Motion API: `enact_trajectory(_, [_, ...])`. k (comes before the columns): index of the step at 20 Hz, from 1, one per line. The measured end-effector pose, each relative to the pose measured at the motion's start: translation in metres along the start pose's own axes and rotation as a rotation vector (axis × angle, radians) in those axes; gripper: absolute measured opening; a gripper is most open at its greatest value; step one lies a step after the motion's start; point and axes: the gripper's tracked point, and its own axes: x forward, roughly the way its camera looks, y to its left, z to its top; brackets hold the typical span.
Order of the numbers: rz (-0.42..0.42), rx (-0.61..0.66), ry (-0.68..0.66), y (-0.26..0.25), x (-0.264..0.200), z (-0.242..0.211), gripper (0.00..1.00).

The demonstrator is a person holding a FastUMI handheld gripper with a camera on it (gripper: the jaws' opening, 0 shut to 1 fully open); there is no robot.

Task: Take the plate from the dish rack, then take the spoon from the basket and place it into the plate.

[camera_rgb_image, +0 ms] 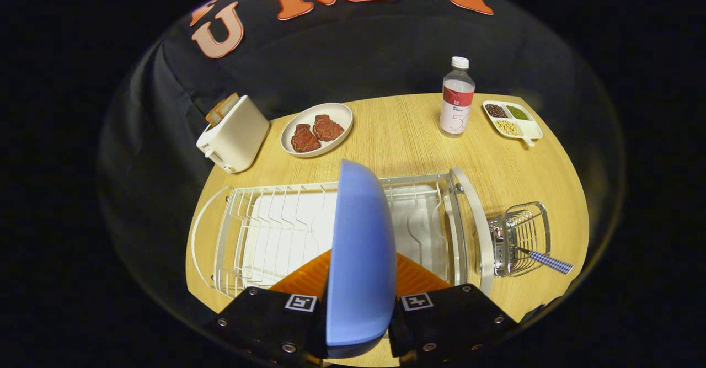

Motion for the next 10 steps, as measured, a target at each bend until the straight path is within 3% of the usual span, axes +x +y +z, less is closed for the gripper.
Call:
enact_trajectory(7, [-0.127,-0.027,-0.130,-0.021,-0.023,0.037,0.36])
enact_trajectory(10, [-0.088,0.003,-0.148,-0.014,-0.039,0.043,0.31])
